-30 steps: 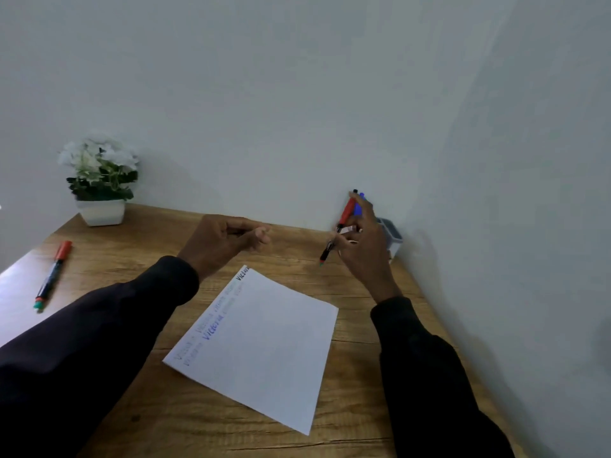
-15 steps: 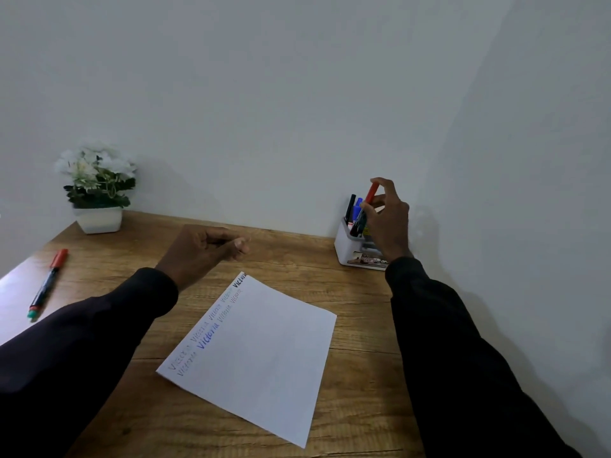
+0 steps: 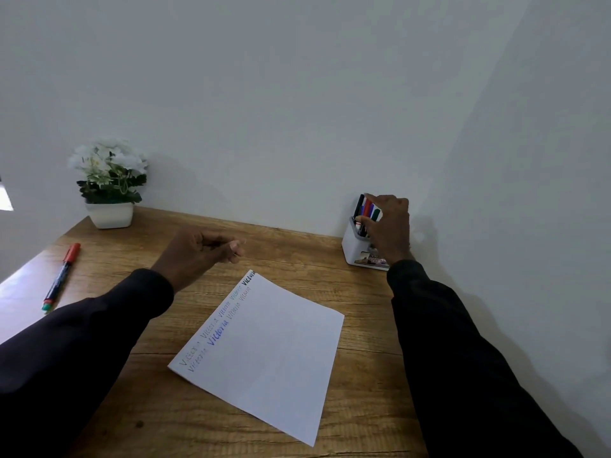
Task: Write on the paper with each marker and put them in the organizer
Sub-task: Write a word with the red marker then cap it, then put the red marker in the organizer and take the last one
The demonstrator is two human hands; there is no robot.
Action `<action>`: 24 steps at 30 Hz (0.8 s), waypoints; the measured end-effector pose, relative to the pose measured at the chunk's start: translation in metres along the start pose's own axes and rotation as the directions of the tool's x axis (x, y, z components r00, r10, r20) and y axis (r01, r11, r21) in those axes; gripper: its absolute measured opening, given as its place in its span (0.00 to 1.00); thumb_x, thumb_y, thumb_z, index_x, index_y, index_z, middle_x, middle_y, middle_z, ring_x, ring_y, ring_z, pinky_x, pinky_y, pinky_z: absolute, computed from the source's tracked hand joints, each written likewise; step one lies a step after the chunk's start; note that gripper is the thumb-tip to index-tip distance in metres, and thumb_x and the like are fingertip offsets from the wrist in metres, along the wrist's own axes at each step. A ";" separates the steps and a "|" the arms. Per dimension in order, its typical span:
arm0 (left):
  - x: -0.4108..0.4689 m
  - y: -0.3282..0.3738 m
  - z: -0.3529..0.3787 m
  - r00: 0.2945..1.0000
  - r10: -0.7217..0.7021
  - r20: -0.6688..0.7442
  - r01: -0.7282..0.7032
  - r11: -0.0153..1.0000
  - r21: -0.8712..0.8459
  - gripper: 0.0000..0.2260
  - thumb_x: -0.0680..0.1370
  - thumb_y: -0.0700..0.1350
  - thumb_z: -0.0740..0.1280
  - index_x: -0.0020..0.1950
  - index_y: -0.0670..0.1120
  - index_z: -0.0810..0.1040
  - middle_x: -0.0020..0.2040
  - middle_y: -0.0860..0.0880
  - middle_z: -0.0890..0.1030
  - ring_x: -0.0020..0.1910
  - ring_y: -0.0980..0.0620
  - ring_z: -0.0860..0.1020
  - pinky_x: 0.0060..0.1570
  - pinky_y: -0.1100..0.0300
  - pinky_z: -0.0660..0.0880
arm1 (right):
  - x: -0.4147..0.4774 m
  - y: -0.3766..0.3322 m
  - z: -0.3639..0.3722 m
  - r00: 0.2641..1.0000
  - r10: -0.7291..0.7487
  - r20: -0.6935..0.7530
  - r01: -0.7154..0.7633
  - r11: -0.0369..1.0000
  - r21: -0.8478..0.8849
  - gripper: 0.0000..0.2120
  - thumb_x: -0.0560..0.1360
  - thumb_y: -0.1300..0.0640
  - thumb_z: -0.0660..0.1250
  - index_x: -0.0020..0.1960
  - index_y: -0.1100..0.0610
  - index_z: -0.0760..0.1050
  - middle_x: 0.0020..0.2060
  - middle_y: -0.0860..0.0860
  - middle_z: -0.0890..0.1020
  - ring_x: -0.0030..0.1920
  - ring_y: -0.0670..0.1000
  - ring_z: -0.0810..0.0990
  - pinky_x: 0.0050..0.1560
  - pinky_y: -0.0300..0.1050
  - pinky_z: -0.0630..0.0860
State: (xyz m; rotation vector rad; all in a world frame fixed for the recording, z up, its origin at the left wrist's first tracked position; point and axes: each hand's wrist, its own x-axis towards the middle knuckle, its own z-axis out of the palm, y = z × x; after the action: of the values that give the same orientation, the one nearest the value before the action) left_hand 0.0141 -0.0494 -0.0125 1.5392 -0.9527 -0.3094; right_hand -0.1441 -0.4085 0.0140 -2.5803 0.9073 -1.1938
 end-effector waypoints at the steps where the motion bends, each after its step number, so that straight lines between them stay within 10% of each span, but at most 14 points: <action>1: -0.001 0.001 -0.001 1.000 -0.004 0.004 0.004 1.000 0.002 0.07 0.76 0.41 0.70 0.52 0.43 0.84 0.44 0.48 0.87 0.42 0.53 0.85 0.42 0.71 0.78 | -0.002 0.001 0.000 1.000 0.007 -0.005 -0.007 1.000 0.024 0.27 0.75 0.53 0.78 0.71 0.57 0.78 0.64 0.57 0.80 0.67 0.58 0.72 0.65 0.56 0.76; 14: -0.020 0.003 -0.032 1.000 -0.005 -0.019 0.005 1.000 -0.006 0.08 0.77 0.39 0.69 0.55 0.41 0.83 0.45 0.47 0.87 0.44 0.49 0.85 0.44 0.67 0.80 | -0.009 -0.022 -0.008 0.988 0.051 -0.148 -0.033 0.992 0.121 0.19 0.81 0.65 0.66 0.71 0.58 0.79 0.64 0.57 0.82 0.68 0.58 0.72 0.65 0.44 0.69; 19: -0.027 0.005 -0.045 0.998 0.005 -0.055 -0.006 1.000 -0.024 0.07 0.76 0.38 0.70 0.54 0.42 0.83 0.44 0.46 0.87 0.42 0.51 0.85 0.41 0.69 0.79 | -0.011 -0.031 -0.010 0.994 -0.037 -0.101 0.032 0.998 -0.057 0.17 0.77 0.71 0.67 0.64 0.62 0.82 0.62 0.61 0.83 0.64 0.66 0.75 0.60 0.63 0.77; 24: -0.034 0.000 -0.050 0.998 -0.015 -0.061 0.015 1.000 -0.014 0.09 0.76 0.39 0.70 0.55 0.41 0.83 0.45 0.46 0.87 0.44 0.50 0.85 0.42 0.69 0.79 | -0.012 -0.020 -0.001 0.989 -0.142 -0.038 0.121 0.933 -0.339 0.16 0.67 0.74 0.72 0.52 0.62 0.85 0.56 0.57 0.85 0.58 0.67 0.77 0.48 0.56 0.73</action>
State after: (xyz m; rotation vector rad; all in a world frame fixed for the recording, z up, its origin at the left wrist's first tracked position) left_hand 0.0272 0.0098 -0.0121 1.5356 -0.8899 -0.2773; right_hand -0.1419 -0.3858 0.0150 -2.9279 1.0478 -1.2552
